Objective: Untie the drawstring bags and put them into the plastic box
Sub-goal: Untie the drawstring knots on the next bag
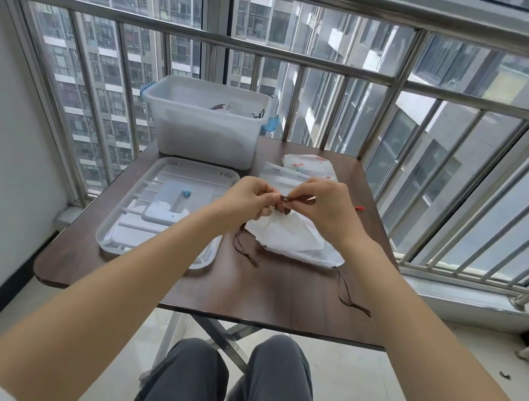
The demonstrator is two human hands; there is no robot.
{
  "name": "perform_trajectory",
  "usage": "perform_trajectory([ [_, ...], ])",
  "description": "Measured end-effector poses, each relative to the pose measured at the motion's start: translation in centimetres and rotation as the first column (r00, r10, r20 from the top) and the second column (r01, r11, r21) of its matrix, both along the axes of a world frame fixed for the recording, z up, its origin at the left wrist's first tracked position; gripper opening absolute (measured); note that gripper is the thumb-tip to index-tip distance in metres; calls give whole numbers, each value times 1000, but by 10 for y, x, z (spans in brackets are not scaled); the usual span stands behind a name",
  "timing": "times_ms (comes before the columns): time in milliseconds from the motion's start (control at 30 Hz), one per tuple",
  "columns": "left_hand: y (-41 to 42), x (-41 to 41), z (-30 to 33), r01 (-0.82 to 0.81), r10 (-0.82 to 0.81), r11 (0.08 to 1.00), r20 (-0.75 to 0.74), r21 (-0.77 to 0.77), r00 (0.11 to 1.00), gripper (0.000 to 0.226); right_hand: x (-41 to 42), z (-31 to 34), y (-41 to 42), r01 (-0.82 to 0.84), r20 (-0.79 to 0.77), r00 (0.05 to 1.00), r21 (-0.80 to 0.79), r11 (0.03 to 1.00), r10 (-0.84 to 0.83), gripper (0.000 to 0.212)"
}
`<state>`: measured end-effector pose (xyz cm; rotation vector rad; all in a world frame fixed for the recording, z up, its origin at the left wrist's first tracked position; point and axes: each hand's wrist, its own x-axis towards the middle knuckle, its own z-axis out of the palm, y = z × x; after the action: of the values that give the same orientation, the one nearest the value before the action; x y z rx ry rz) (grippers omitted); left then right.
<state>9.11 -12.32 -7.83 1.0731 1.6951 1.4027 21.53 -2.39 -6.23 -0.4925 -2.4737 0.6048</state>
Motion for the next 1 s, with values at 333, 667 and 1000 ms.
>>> perform_trajectory([
  [333, 0, -12, 4, 40, -28, 999, 377, -24, 926, 29, -16, -27, -9, 104, -260, 965, 239, 965, -39, 6],
  [667, -3, -11, 4, 74, -66, 997, 425, -2, 903, 21, -17, -28, -8, 66, -348, 937, 205, 976, 10, 8],
  [1000, -1, -4, 4, -186, 155, 979, -282, -85, 947, 14, -9, -31, -12, 76, -348, 908, -414, 907, -235, 8],
])
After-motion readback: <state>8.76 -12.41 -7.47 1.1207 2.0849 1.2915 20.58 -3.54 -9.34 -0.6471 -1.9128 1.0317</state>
